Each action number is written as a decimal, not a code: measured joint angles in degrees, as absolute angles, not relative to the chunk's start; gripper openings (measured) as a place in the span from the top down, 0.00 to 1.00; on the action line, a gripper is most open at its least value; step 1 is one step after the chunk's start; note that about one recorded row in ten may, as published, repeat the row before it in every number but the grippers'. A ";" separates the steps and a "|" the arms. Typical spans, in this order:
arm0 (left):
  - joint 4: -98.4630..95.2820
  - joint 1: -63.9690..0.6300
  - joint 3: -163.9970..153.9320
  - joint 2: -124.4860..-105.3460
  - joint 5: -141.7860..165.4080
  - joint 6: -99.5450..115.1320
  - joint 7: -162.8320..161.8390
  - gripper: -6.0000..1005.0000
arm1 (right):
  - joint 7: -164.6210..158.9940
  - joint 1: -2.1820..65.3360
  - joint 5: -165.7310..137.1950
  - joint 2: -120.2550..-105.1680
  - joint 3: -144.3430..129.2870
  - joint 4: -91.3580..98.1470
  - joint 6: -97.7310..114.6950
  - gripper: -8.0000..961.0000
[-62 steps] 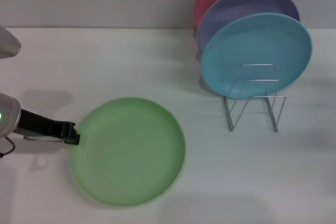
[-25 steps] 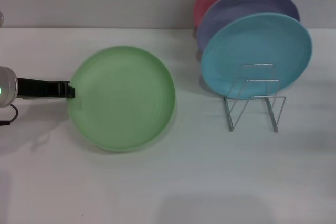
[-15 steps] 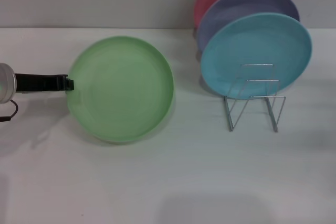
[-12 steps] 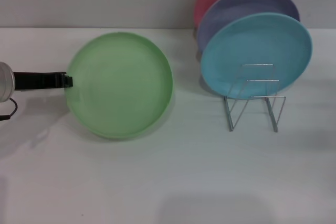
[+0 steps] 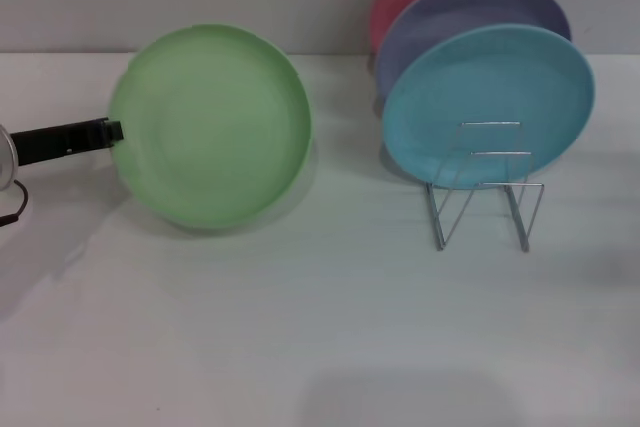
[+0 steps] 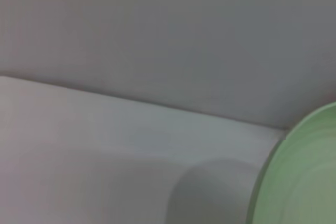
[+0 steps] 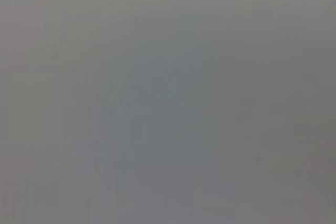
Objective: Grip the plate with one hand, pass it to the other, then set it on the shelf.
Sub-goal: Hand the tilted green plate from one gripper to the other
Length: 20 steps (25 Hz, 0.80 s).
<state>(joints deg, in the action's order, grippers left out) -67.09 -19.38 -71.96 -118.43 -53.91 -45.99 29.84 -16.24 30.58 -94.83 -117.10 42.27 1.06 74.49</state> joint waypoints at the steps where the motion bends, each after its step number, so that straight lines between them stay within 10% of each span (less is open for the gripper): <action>1: -66.63 -19.20 -72.65 -118.42 -54.64 -44.22 30.36 0.96 | -16.23 30.58 -94.84 -117.08 42.28 1.07 74.48 0.35; 20: -61.82 -16.13 -93.57 -118.44 -72.60 0.37 42.70 0.95 | -16.09 30.64 -94.84 -117.04 42.16 1.55 72.98 0.35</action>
<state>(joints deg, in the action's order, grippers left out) -61.82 -16.13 -93.57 -118.44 -72.60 0.37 42.70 -16.09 30.64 -94.84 -117.04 42.16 1.55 72.98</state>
